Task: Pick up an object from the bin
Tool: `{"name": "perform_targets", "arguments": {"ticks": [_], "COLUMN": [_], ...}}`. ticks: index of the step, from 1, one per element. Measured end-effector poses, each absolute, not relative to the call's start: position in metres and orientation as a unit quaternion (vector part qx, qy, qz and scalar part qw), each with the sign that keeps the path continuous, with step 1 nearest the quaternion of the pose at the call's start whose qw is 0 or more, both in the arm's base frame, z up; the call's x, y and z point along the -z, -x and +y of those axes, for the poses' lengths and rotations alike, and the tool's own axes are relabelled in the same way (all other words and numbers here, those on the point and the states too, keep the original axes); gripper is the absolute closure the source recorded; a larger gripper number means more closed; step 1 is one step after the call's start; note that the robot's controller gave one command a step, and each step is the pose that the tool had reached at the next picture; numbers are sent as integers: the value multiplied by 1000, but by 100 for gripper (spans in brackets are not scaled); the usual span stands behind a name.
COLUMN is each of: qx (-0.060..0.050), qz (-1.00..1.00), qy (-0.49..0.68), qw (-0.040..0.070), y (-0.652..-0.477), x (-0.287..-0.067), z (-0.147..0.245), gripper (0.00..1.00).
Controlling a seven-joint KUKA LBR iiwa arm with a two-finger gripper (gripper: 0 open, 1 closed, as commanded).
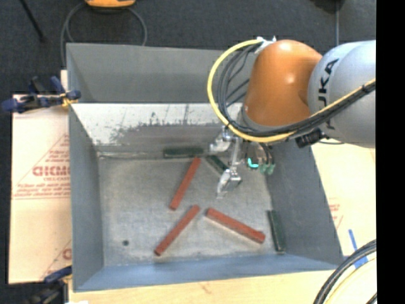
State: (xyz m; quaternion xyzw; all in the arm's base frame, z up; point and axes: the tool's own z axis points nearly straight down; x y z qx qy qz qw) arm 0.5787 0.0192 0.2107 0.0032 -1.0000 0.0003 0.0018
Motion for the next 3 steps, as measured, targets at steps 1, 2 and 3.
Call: {"name": "perform_targets", "arguments": {"ticks": [1,2,3], "qx": [0,-1,-1], "qz": [-1000,-1000,-1000], "qy": [-3,-4,-27], "qw": [-2,-7,-3], "y": [-580,-562,-544], "x": [-215,-179,-109], "z": [19,16,-1], "gripper": [0,0,0]}}
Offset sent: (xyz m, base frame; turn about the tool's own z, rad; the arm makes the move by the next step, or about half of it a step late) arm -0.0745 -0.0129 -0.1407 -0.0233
